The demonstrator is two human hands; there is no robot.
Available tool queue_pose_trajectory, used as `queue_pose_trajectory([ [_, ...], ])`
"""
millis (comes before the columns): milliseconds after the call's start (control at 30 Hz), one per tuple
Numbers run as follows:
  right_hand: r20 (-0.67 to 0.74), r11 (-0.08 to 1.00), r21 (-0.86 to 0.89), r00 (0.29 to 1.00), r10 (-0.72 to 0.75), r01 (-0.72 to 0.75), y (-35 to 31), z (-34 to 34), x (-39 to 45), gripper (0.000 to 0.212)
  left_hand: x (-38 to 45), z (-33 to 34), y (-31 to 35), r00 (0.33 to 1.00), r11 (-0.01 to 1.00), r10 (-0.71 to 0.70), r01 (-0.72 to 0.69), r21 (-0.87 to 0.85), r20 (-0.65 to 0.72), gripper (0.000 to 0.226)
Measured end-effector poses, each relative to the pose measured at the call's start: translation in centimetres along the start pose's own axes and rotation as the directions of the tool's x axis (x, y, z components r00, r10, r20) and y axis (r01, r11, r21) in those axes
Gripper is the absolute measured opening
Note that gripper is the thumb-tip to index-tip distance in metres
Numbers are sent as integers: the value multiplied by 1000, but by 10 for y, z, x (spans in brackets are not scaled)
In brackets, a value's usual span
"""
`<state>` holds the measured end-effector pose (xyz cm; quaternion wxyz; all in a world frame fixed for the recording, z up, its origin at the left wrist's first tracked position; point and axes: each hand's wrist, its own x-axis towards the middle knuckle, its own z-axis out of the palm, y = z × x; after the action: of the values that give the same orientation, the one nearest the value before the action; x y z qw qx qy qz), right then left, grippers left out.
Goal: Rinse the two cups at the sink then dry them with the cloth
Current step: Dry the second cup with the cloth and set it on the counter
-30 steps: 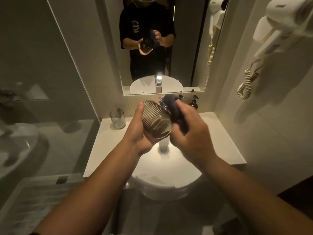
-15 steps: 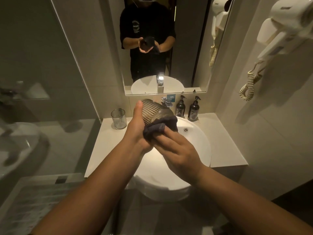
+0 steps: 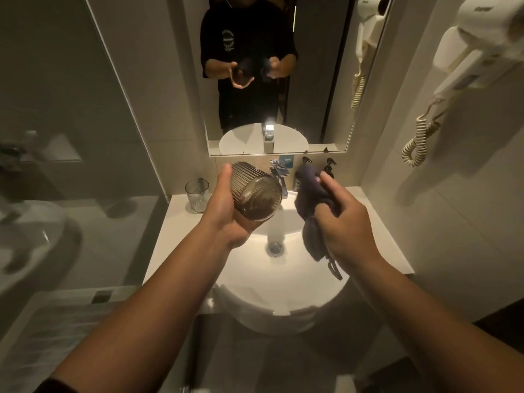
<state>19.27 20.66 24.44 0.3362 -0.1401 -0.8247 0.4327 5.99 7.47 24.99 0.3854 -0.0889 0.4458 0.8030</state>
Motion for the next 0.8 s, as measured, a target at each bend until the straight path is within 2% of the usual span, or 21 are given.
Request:
queue_pose_trajectory([
  [33, -16, 975, -81, 977, -211, 209, -8, 1, 1, 48, 1, 1, -2, 1000, 1000, -10, 10, 6, 5, 73],
  [100, 79, 783, -255, 819, -568, 568, -11, 6, 6, 36, 0, 4, -6, 999, 999, -32, 31, 31, 44, 74],
  [133, 181, 668, -319, 735, -653, 672, -8, 10, 10, 35, -1, 6, -8, 997, 998, -40, 37, 52, 69, 74],
  [200, 387, 507, -391, 637, -667, 768, 1, 14, 16, 38, -4, 8, -9, 996, 995, -46, 39, 93, 79, 74],
  [267, 458, 428, -421, 595, -661, 800, 14, 15, 18, 43, -7, 8, -10, 997, 994, -44, 38, 101, 62, 75],
  [333, 427, 412, -443, 591, -684, 796, 24, 16, 14, 46, -11, 10, -12, 998, 997, -39, 35, 71, 56, 76],
  [467, 312, 471, -461, 634, -707, 752, 33, 24, 3, 41, -17, 14, -19, 998, 999, -39, 38, 23, 39, 72],
  [800, 264, 533, -465, 686, -678, 707, 57, 24, -18, 33, 2, 12, -32, 997, 997, -72, 71, -25, -29, 76],
])
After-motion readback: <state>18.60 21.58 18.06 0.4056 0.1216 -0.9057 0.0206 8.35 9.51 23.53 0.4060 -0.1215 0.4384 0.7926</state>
